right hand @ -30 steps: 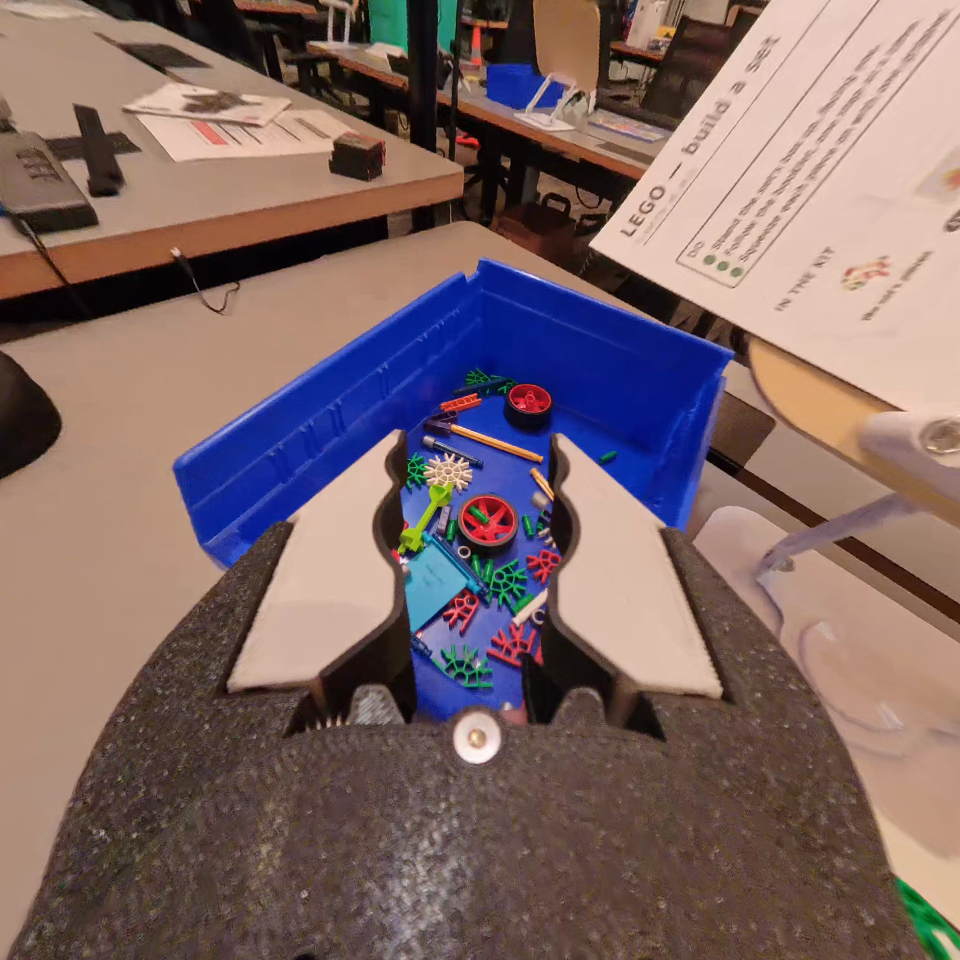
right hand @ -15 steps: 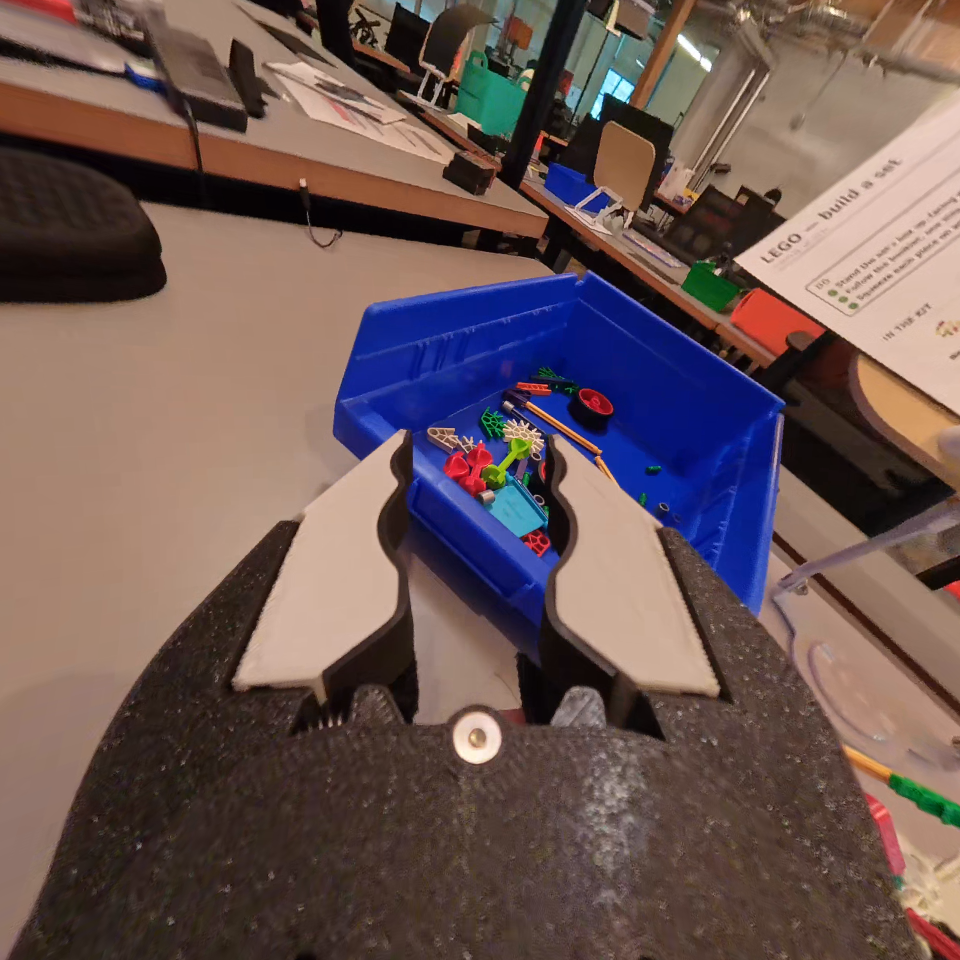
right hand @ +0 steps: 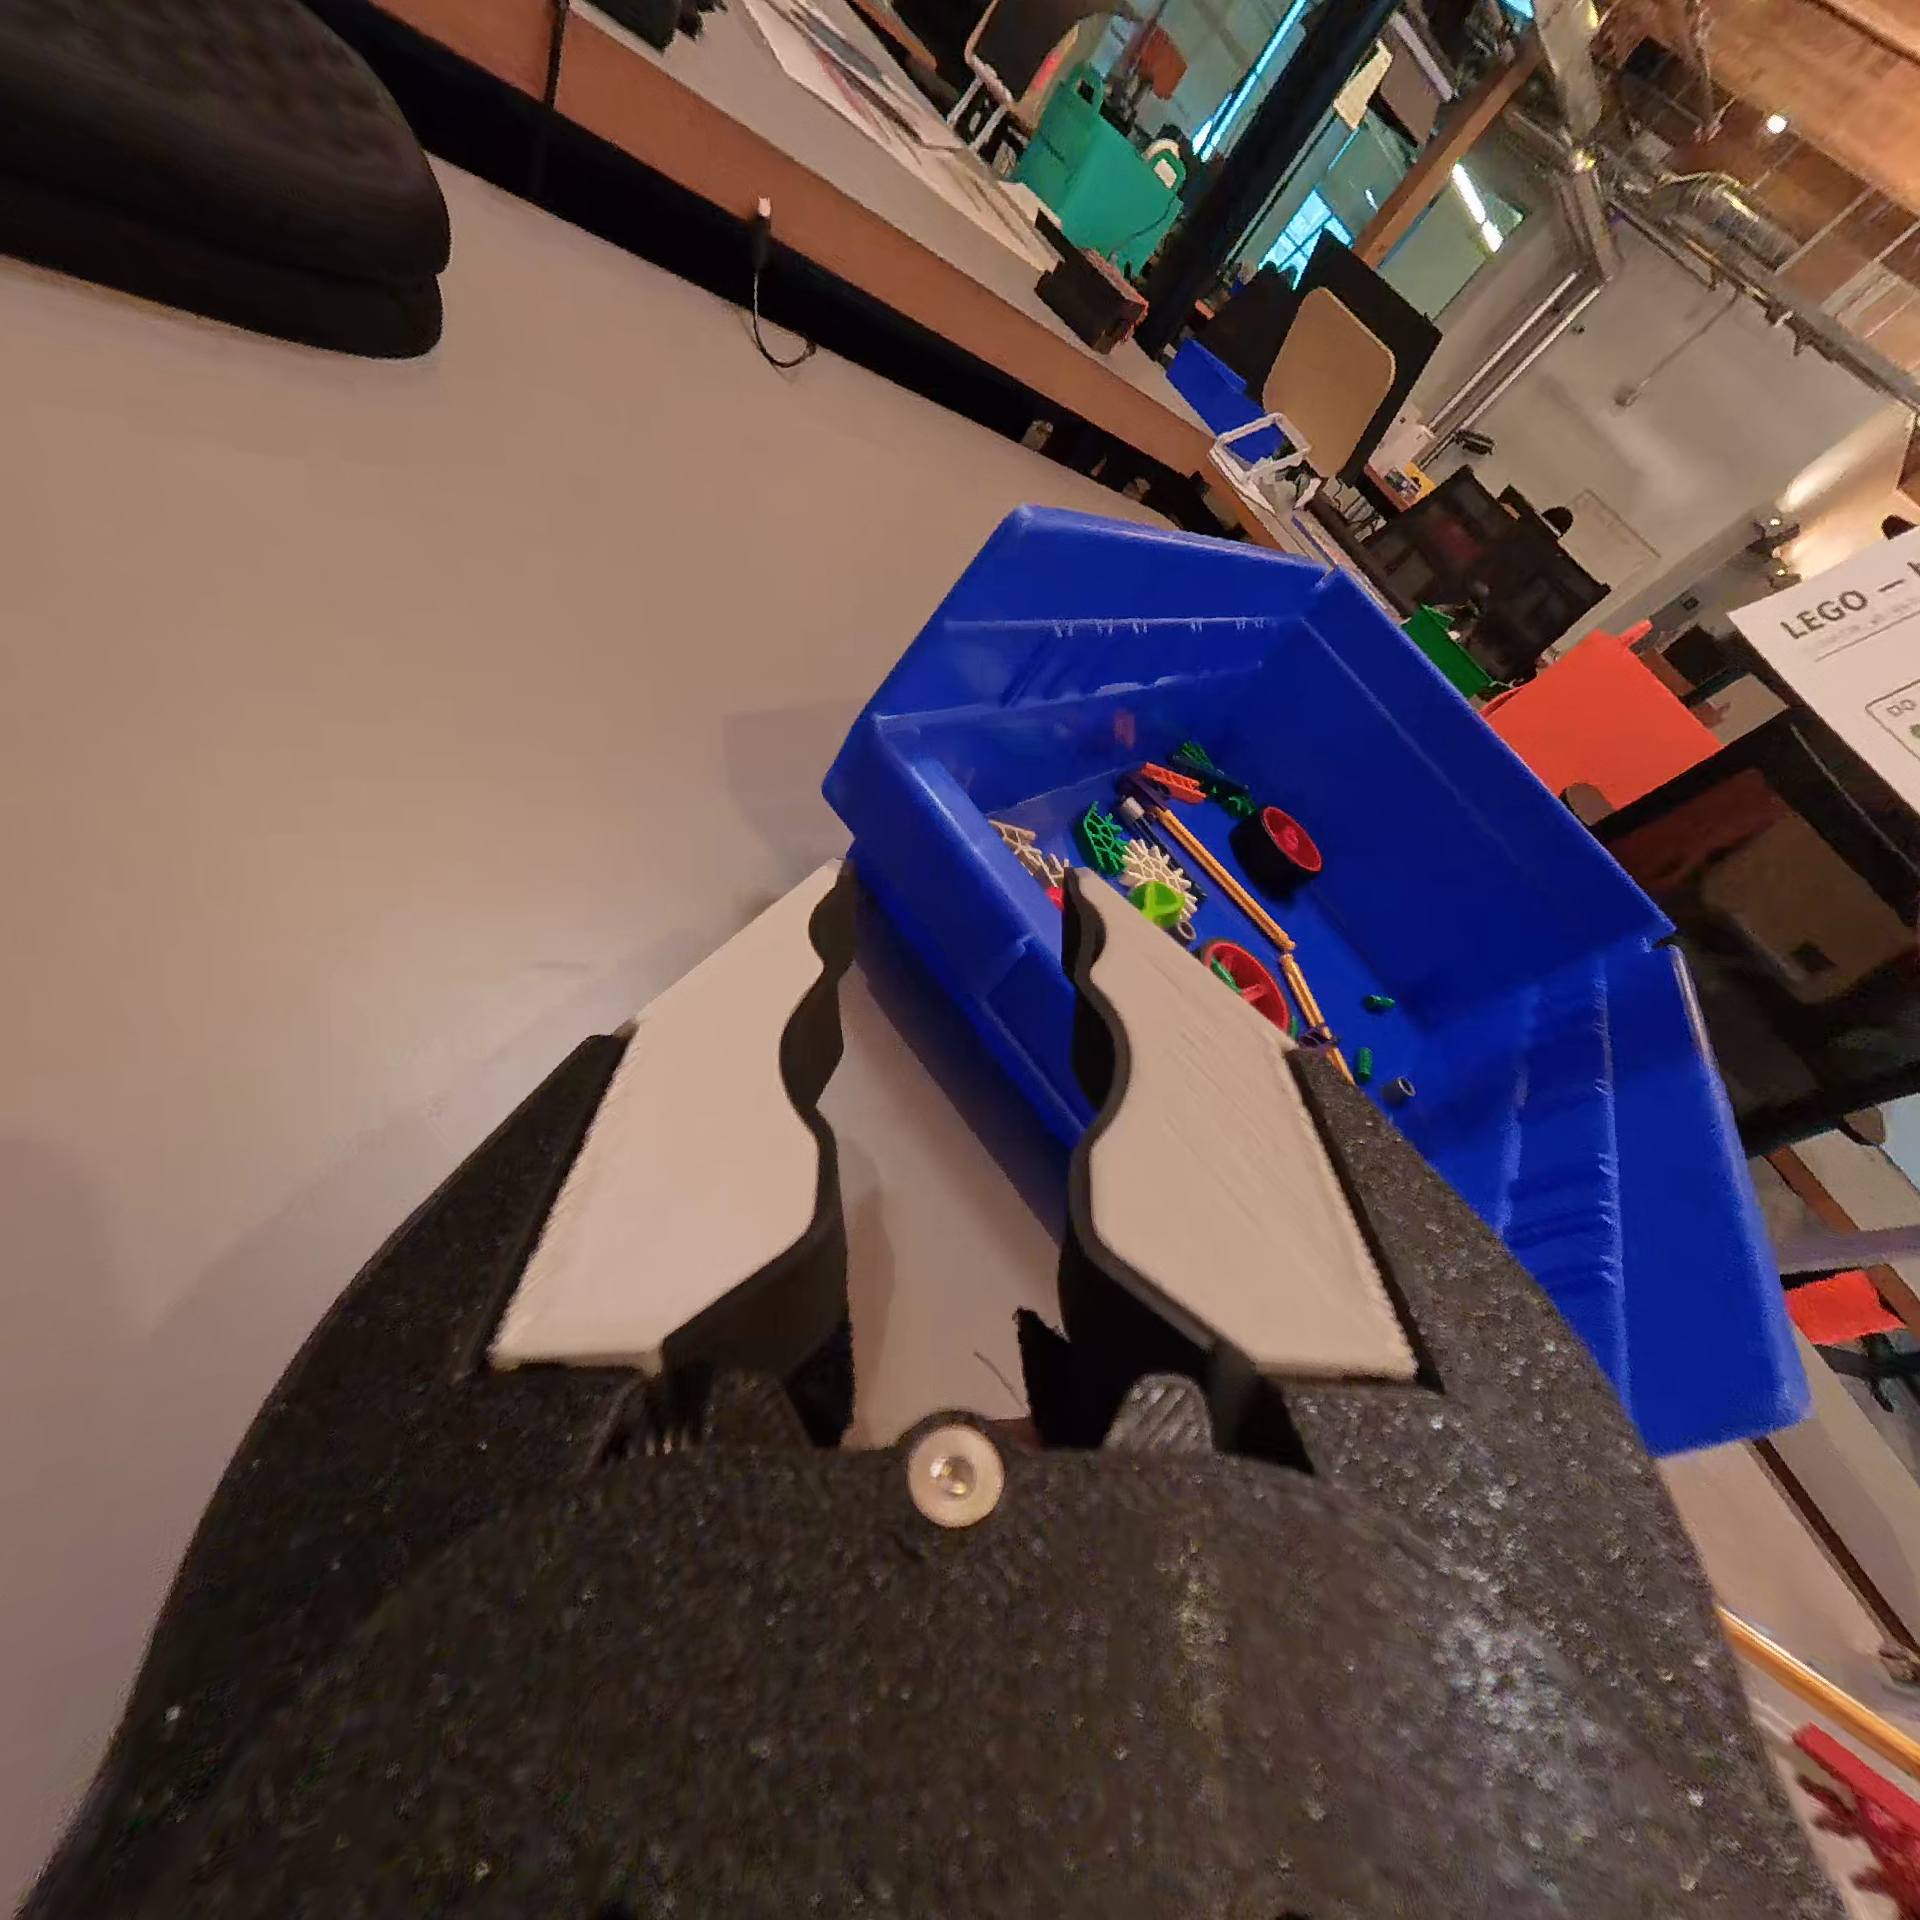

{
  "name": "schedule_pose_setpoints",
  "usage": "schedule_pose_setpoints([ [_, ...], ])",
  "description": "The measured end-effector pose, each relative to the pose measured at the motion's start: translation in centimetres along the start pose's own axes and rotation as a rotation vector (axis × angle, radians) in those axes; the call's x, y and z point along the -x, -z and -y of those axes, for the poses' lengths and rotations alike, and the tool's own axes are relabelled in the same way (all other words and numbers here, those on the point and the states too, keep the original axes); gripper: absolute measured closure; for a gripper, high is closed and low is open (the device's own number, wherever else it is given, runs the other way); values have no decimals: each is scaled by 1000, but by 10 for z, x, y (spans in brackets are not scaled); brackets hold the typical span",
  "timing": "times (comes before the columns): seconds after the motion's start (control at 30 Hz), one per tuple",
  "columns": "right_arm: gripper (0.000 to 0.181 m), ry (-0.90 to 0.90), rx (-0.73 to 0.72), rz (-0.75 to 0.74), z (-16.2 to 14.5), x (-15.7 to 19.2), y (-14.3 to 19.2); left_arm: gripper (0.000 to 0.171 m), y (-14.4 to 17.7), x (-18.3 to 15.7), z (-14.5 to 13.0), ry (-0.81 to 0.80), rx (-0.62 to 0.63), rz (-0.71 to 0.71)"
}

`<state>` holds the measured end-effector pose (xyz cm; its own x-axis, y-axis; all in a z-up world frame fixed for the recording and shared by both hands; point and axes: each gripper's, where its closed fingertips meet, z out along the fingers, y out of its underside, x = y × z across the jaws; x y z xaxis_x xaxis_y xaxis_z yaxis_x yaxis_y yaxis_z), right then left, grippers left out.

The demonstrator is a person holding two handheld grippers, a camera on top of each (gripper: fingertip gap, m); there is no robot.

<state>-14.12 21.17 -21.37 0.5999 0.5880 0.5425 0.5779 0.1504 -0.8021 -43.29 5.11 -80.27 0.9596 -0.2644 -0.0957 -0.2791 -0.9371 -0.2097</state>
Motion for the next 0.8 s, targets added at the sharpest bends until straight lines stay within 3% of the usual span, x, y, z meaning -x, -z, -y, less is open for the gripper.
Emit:
schedule_pose_setpoints([
  [0.1, 143, 27, 12, -31, -1, -1, -8, 46, -63, 36, -12, -158, 71, 125],
  [0.23, 143, 62, -5, -65, 8, 3, -18, 34, -115, 38, 0, -243, 83, 121],
  [0.43, 145, 70, 6, -76, 13, 9, -27, 31, -162, 61, 26, -191, 35, 133],
  [0.6, 147, 64, 28, -80, 10, 7, -29, 29, -198, 79, 30, -186, 51, 143],
  [0.8, 150, 56, 4, -82, 12, 7, -27, 38, -223, 96, 31, -29, 33, 88],
])
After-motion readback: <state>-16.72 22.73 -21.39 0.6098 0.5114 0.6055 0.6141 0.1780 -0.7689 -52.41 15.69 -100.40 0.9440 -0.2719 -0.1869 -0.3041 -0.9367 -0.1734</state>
